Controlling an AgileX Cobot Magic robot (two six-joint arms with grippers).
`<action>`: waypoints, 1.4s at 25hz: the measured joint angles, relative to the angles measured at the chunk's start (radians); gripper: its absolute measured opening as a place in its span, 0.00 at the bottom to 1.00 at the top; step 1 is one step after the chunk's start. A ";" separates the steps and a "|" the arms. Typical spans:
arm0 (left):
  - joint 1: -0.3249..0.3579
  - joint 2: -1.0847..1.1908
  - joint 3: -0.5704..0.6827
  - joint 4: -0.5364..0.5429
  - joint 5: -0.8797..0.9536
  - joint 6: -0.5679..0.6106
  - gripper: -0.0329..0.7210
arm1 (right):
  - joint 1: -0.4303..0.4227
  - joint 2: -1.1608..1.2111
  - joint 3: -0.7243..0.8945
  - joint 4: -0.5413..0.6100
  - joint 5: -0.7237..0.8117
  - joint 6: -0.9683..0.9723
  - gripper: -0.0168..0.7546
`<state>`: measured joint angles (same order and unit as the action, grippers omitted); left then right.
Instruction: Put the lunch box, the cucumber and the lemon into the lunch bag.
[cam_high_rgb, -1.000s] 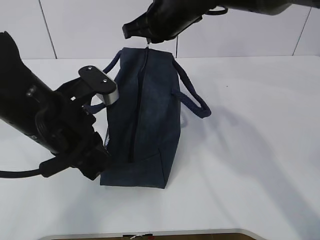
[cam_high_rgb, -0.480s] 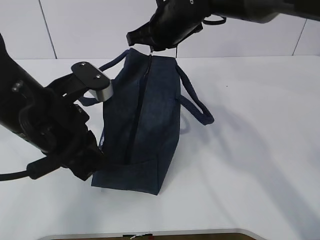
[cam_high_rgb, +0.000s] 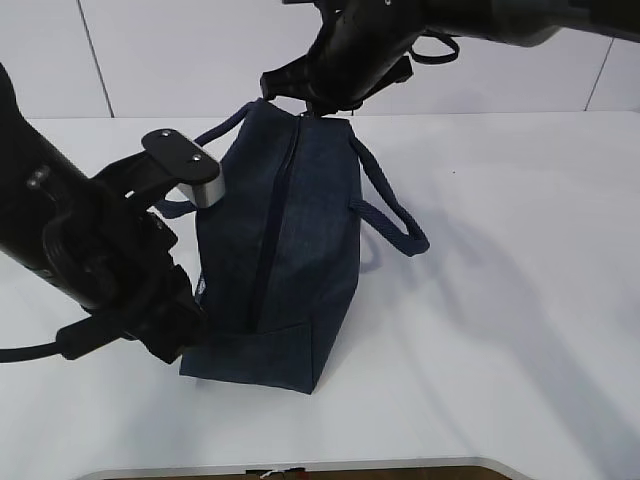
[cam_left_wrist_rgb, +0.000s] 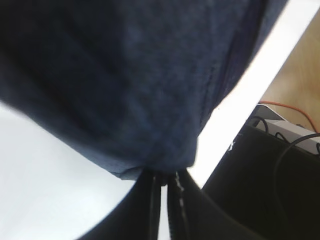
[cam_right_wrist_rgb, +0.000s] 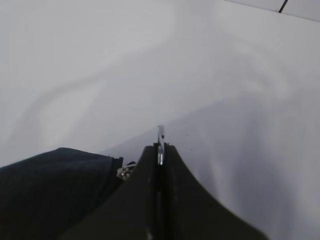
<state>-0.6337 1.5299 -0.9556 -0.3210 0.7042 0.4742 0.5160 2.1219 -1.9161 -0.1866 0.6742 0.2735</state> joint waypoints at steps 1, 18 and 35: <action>0.000 0.000 0.000 0.001 0.000 -0.011 0.03 | 0.000 0.000 0.000 0.004 0.008 0.000 0.03; 0.035 -0.079 -0.219 0.014 0.374 -0.318 0.47 | 0.000 0.000 0.000 0.023 0.047 0.000 0.03; 0.259 0.166 -0.615 -0.213 0.443 -0.300 0.47 | 0.000 0.000 0.000 0.044 0.044 0.000 0.03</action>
<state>-0.3752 1.6964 -1.5703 -0.5344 1.1470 0.1741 0.5160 2.1219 -1.9161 -0.1429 0.7181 0.2735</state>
